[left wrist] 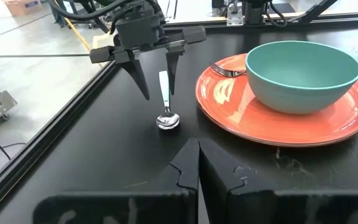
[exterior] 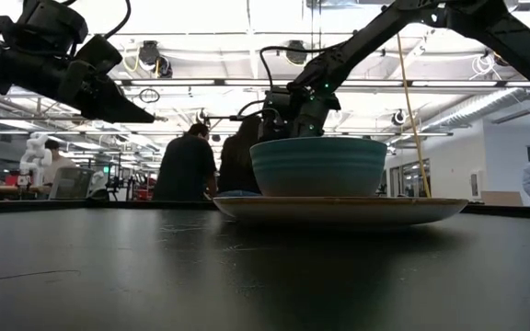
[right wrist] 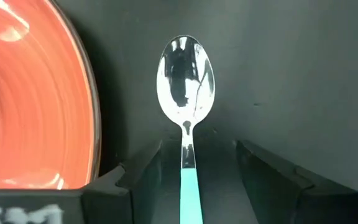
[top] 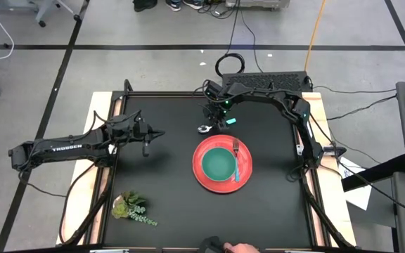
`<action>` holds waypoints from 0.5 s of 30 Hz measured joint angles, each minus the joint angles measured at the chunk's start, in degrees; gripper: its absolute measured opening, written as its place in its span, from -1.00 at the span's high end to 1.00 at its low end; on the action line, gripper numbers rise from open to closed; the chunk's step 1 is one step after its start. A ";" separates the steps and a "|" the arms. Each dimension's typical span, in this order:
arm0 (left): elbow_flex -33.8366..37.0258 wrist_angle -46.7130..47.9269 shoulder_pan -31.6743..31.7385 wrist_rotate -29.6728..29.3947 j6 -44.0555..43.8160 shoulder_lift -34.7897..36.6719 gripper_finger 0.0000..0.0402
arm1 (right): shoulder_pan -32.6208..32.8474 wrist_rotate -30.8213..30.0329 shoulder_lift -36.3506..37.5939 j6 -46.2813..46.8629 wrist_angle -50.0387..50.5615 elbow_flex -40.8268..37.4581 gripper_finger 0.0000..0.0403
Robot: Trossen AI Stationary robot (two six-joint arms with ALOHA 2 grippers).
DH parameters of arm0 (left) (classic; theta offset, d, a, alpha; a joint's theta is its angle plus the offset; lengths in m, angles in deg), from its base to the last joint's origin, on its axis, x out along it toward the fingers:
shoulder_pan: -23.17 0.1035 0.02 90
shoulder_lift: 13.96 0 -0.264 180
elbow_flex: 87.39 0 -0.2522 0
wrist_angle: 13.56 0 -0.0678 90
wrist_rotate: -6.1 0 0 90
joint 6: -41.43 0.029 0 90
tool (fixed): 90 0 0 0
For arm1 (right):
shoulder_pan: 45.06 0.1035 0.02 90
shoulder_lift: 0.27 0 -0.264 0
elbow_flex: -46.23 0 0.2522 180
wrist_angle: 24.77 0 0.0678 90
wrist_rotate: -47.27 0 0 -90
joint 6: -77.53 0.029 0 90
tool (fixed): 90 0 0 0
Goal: Set table place
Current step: Put the blue spoon into the green bowl
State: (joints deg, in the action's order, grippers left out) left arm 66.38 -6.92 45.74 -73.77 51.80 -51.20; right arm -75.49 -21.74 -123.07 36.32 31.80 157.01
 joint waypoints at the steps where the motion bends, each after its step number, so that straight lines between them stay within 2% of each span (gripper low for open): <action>1: 0.00 0.00 0.00 -0.01 -0.02 0.00 0.93 | -0.06 0.04 -0.02 0.00 0.00 0.00 0.04; 15: 0.00 0.03 0.00 0.00 -0.13 0.00 0.93 | 0.17 0.33 -1.86 0.03 -0.04 0.11 0.10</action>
State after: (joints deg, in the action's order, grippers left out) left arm 66.38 -6.89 45.74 -73.77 51.67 -51.20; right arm -75.32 -21.41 -124.93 36.35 31.75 157.11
